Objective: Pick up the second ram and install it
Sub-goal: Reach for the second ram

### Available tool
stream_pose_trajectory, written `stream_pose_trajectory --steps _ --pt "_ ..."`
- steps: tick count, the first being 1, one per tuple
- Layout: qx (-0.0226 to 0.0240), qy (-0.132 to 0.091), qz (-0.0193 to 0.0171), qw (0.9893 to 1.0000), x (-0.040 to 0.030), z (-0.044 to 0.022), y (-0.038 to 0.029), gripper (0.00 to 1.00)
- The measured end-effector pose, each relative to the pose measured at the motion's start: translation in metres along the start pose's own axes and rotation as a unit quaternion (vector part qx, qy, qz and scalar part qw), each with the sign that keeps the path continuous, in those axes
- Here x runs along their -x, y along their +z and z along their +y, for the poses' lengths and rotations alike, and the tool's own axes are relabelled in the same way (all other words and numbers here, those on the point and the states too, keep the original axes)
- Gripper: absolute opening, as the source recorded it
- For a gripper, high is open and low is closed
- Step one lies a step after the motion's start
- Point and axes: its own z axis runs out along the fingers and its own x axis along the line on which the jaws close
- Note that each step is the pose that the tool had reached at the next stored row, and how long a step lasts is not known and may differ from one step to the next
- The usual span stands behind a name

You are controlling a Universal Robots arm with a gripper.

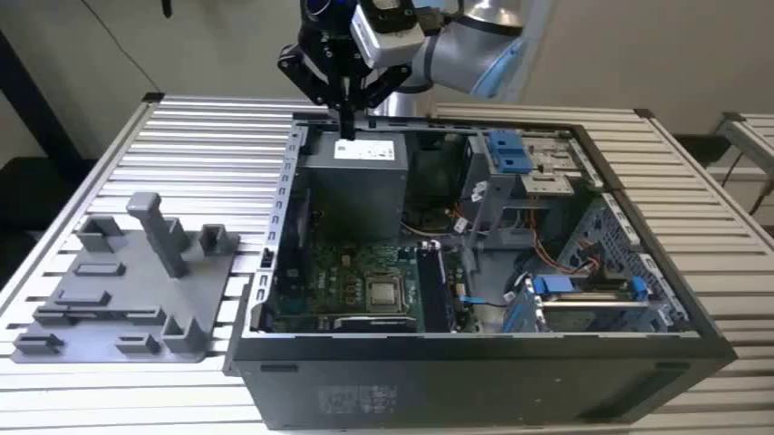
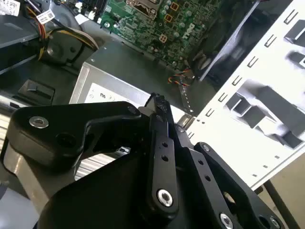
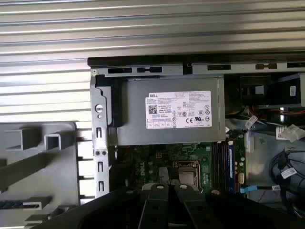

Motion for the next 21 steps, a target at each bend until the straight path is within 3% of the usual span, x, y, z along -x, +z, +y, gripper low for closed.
stream_pose_trajectory --steps 11,21 --pt "-0.0001 0.000 0.0001 1.0000 -0.0010 0.0000 -0.0001 0.11" --pt "0.0000 0.000 0.0001 1.0000 -0.0132 -0.0009 -0.0003 0.11"
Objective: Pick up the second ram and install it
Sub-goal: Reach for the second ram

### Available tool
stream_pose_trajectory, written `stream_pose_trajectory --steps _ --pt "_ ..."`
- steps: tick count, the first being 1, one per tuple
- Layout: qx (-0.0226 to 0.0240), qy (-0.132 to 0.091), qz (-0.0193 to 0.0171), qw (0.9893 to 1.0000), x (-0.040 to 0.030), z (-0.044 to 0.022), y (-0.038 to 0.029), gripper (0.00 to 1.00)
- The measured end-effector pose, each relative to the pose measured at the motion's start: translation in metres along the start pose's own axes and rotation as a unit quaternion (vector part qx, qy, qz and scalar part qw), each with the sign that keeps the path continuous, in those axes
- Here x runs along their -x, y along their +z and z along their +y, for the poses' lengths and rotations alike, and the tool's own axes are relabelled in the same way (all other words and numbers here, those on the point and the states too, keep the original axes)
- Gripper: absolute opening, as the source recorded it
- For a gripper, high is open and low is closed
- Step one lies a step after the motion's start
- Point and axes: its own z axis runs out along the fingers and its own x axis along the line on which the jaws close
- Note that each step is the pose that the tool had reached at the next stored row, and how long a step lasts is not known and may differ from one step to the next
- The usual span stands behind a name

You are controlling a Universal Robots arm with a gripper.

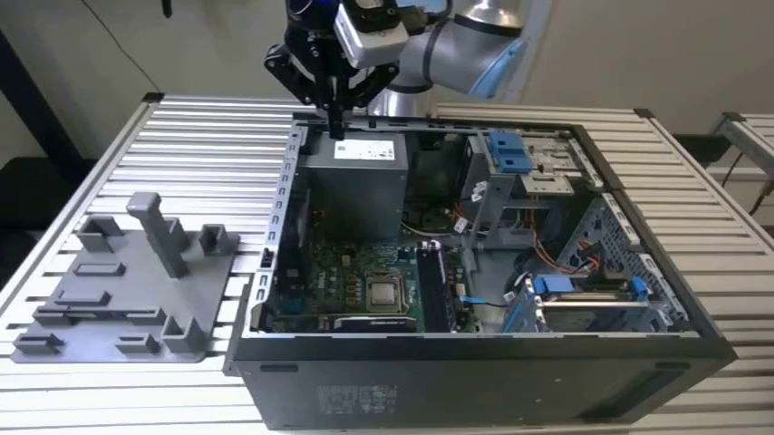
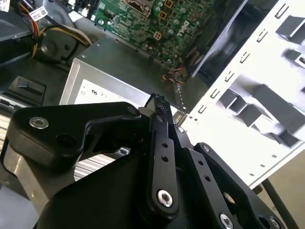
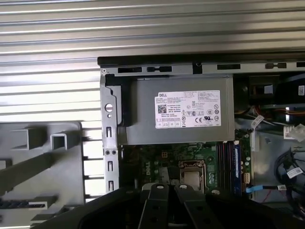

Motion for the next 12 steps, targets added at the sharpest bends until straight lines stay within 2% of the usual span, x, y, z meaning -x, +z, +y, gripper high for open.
stream_pose_trajectory --steps 12 --pt "0.0001 0.000 0.0000 1.0000 -0.0204 -0.0014 -0.0004 0.11"
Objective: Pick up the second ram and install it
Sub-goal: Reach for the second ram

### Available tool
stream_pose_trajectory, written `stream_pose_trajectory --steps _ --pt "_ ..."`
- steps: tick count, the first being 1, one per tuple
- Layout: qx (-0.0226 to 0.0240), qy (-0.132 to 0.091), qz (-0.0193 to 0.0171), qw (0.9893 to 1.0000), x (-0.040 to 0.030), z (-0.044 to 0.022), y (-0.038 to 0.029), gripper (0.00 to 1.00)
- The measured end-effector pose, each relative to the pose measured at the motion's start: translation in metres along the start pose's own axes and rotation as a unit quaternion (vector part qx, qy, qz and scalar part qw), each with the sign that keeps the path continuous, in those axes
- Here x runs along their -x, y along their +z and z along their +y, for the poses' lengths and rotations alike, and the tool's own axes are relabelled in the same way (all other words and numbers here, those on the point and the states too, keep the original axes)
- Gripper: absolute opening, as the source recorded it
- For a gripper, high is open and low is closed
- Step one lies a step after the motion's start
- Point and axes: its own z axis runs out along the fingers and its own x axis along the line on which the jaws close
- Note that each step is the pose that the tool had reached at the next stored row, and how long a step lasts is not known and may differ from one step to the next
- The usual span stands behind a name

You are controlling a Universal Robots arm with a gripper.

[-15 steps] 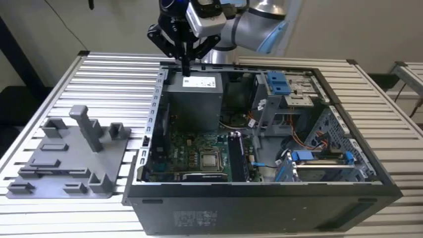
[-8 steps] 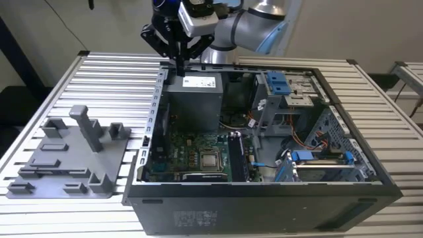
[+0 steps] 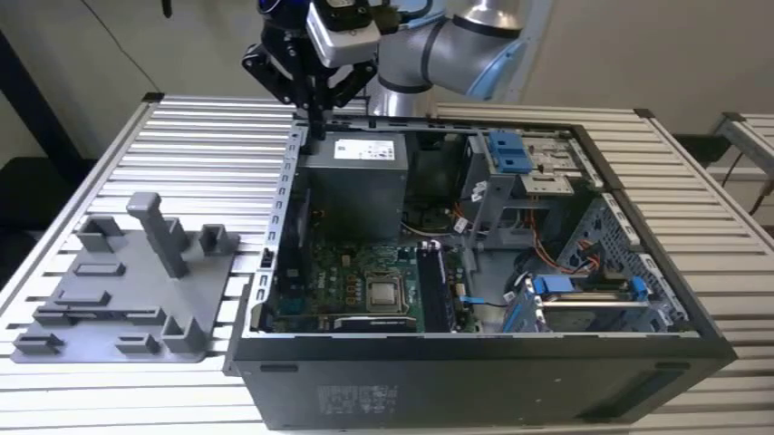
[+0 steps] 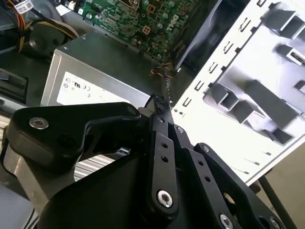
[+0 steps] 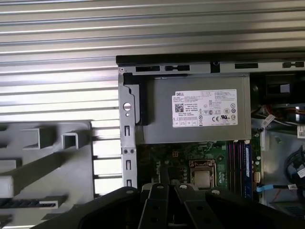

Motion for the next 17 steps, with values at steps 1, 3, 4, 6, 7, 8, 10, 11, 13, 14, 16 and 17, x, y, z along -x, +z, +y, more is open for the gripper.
stream_pose_trajectory --steps 1,3,4,6,7,8,10,11,13,14,16,17 --pt "0.0000 0.000 0.0000 1.0000 -0.0015 -0.0001 -0.0001 0.11" --pt "0.0000 0.000 0.0000 1.0000 -0.0044 -0.0003 -0.0001 0.11" --pt "-0.0001 0.000 0.0000 1.0000 -0.0061 -0.0004 -0.0002 0.11" --pt "-0.0001 0.000 0.0001 1.0000 -0.0099 -0.0007 -0.0003 0.11" --pt "0.0000 0.000 0.0000 1.0000 -0.0118 -0.0008 -0.0003 0.11" --pt "-0.0001 0.000 0.0000 1.0000 -0.0138 -0.0010 -0.0003 0.11" --pt "0.0000 0.000 0.0000 1.0000 -0.0187 -0.0013 -0.0005 0.11" --pt "0.0000 0.000 0.0000 1.0000 -0.0213 -0.0015 -0.0005 0.11" --pt "0.0000 0.000 0.0000 1.0000 -0.0265 -0.0018 -0.0006 0.11" --pt "-0.0001 0.000 0.0000 1.0000 -0.0293 -0.0020 -0.0007 0.11" --pt "0.0000 0.000 0.0000 1.0000 -0.0351 -0.0024 -0.0008 0.11" --pt "0.0000 0.000 0.0000 1.0000 -0.0378 -0.0026 -0.0009 0.11"
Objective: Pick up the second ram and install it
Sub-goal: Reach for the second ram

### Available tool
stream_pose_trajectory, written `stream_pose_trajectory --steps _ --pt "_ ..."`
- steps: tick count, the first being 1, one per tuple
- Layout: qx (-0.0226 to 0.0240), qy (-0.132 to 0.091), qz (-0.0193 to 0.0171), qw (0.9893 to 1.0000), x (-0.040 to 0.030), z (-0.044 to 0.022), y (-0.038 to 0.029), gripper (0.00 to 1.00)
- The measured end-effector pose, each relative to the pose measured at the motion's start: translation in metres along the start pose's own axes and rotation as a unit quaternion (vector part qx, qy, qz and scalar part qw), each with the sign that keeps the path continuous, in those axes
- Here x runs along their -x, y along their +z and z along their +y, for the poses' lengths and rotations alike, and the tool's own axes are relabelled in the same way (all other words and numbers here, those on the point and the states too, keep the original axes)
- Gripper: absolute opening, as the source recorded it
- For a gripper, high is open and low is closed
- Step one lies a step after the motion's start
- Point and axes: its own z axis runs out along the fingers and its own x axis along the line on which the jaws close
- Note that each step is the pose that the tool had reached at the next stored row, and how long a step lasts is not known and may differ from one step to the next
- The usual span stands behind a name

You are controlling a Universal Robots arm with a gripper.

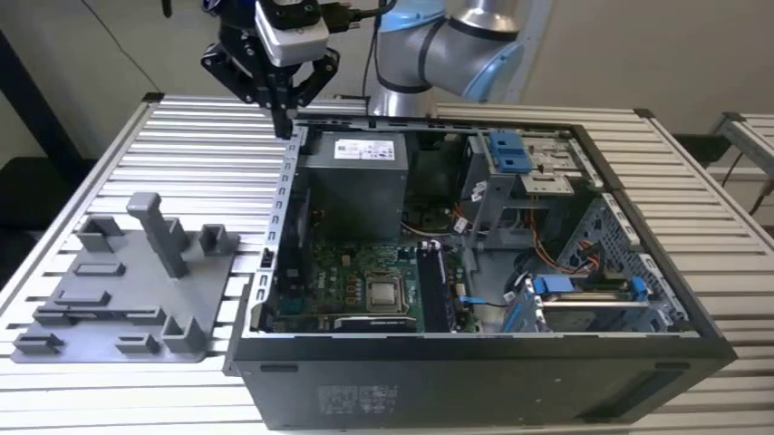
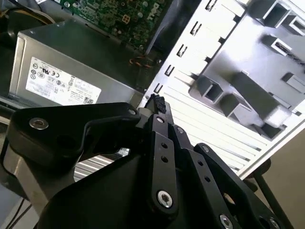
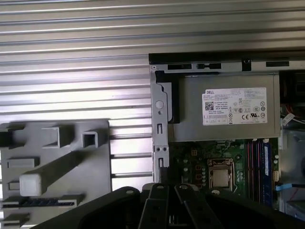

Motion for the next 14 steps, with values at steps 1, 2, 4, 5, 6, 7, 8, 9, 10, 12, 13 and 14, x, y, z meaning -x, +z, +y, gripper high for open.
stream_pose_trajectory --steps 1,2,4,5,6,7,8,9,10,12,13,14 --pt "0.0000 0.000 0.0000 1.0000 -0.0028 -0.0002 -0.0001 0.11" --pt "0.0000 0.000 0.0000 1.0000 -0.0056 -0.0004 -0.0002 0.11" --pt "0.0000 0.000 0.0000 1.0000 -0.0110 -0.0008 -0.0003 0.11" --pt "0.0000 0.000 0.0000 1.0000 -0.0139 -0.0010 -0.0003 0.11" --pt "0.0000 0.000 0.0000 1.0000 -0.0167 -0.0012 -0.0004 0.11" --pt "0.0000 0.000 0.0000 1.0000 -0.0195 -0.0014 -0.0004 0.11" --pt "0.0000 0.000 0.0000 1.0000 -0.0225 -0.0016 -0.0005 0.11" --pt "0.0000 0.000 0.0000 1.0000 -0.0256 -0.0018 -0.0006 0.11" --pt "0.0000 0.000 0.0000 1.0000 -0.0285 -0.0020 -0.0007 0.11" --pt "0.0000 0.000 0.0000 1.0000 -0.0346 -0.0024 -0.0007 0.11" --pt "0.0000 0.000 0.0000 1.0000 -0.0378 -0.0026 -0.0009 0.11" --pt "0.0000 0.000 0.0000 1.0000 -0.0409 -0.0029 -0.0009 0.11"
